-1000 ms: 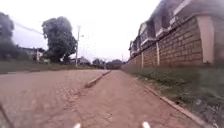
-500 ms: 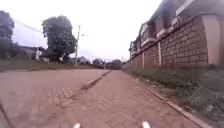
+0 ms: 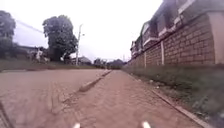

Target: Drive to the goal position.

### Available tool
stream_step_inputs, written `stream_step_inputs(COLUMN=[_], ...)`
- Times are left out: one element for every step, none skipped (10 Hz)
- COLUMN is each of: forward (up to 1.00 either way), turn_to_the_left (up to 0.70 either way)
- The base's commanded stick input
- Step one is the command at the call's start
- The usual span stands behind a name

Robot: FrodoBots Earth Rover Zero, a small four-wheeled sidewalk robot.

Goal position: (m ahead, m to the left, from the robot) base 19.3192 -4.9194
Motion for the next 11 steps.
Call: stream_step_inputs(forward=[0.50,0.50,0.50,0.50,0.50,0.50,0.50,0.50,0.50,0.50,0.50], turn_to_the_left=[0.10,0.03,0.00,0.00,0.00,0.00,0.10,0.23,0.07,0.00,0.00])
